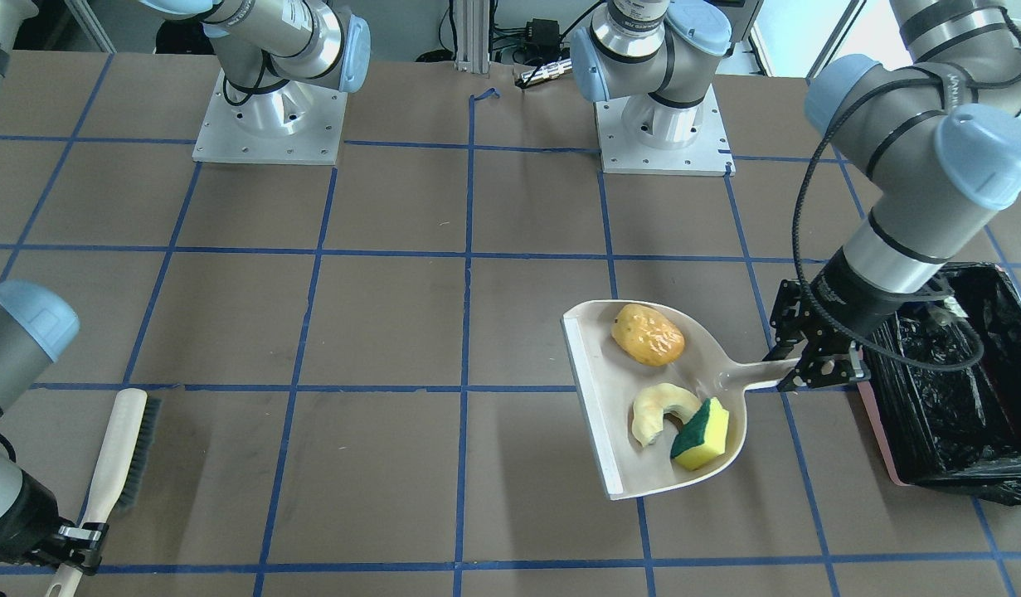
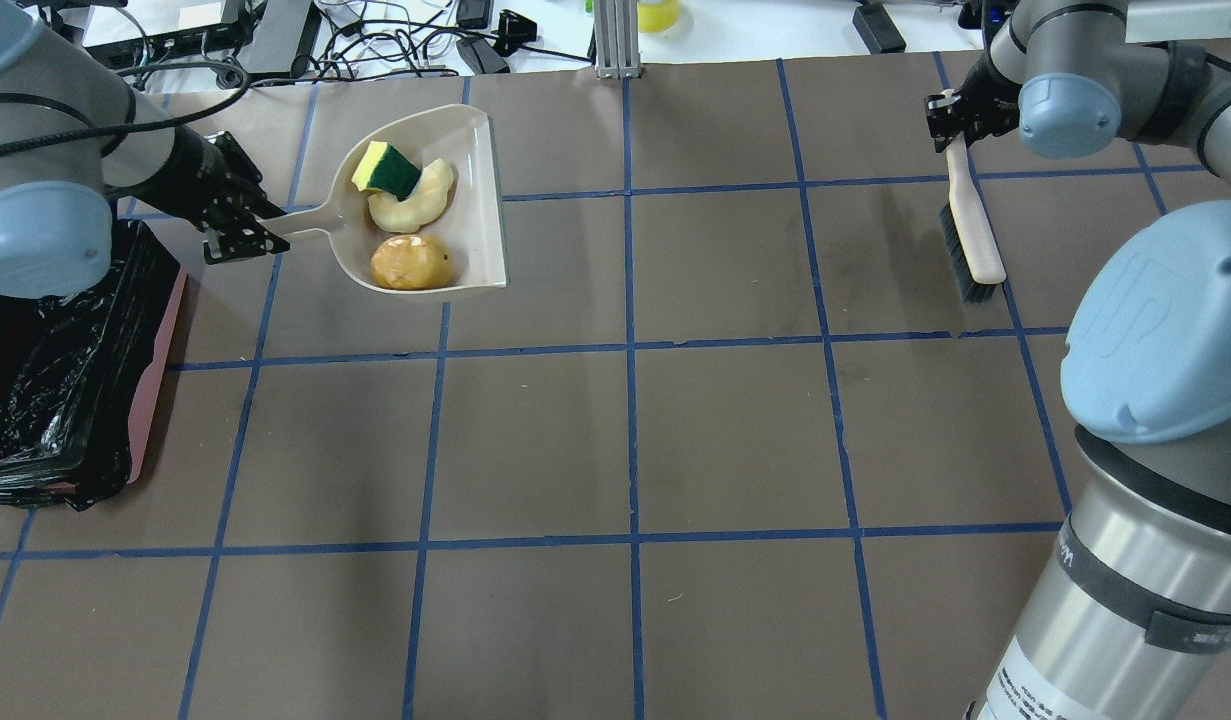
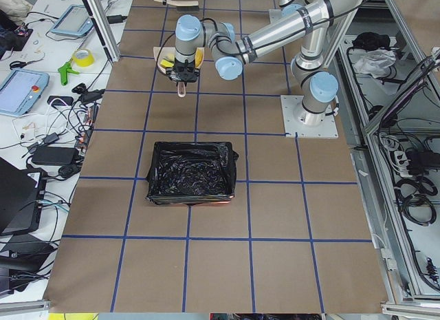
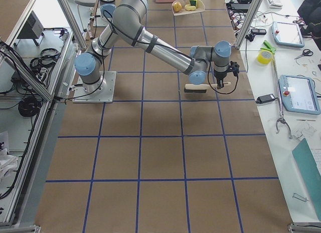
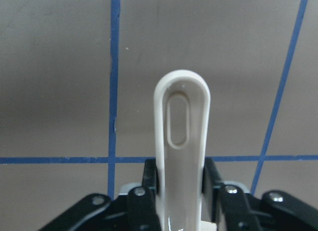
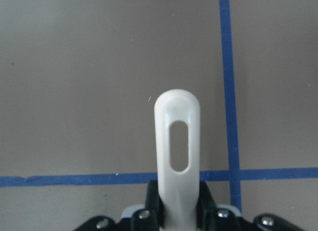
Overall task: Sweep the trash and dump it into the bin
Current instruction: 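Tilt the dustpan over the black bin with the left gripper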
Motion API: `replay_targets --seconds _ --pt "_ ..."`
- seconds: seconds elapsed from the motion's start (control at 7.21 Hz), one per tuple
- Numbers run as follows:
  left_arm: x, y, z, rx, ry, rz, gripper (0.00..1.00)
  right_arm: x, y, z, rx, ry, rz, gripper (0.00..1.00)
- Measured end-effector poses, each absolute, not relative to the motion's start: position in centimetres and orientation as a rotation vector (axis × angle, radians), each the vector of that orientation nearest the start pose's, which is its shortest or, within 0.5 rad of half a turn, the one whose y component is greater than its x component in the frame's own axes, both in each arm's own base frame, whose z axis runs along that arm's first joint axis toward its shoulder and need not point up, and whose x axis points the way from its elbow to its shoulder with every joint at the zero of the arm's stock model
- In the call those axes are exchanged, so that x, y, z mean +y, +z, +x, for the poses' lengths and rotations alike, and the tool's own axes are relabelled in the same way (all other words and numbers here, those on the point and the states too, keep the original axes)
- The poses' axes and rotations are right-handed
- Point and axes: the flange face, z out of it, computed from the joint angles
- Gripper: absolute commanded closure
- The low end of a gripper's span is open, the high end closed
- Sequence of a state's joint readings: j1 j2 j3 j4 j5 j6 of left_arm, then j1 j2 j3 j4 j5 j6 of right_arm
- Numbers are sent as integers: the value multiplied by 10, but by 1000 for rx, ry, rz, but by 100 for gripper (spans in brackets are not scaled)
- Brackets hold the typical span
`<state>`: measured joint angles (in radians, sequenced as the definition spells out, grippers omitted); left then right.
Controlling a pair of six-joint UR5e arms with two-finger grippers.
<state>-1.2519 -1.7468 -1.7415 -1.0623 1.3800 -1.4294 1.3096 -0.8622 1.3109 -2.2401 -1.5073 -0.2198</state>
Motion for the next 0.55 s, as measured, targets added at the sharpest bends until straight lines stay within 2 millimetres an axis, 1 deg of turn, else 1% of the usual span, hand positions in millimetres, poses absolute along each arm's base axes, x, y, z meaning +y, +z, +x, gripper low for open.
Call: replay_targets --seconds 0.28,0.42,0.55 --pt "-572 385 78 2136 -20 -2604 100 -762 234 -59 3114 -349 57 78" --pt "-565 395 108 2128 -11 -2597 100 -761 231 -59 3114 -343 56 78" --pt "-556 404 142 2123 12 -2581 100 -761 230 -59 3113 -340 53 74"
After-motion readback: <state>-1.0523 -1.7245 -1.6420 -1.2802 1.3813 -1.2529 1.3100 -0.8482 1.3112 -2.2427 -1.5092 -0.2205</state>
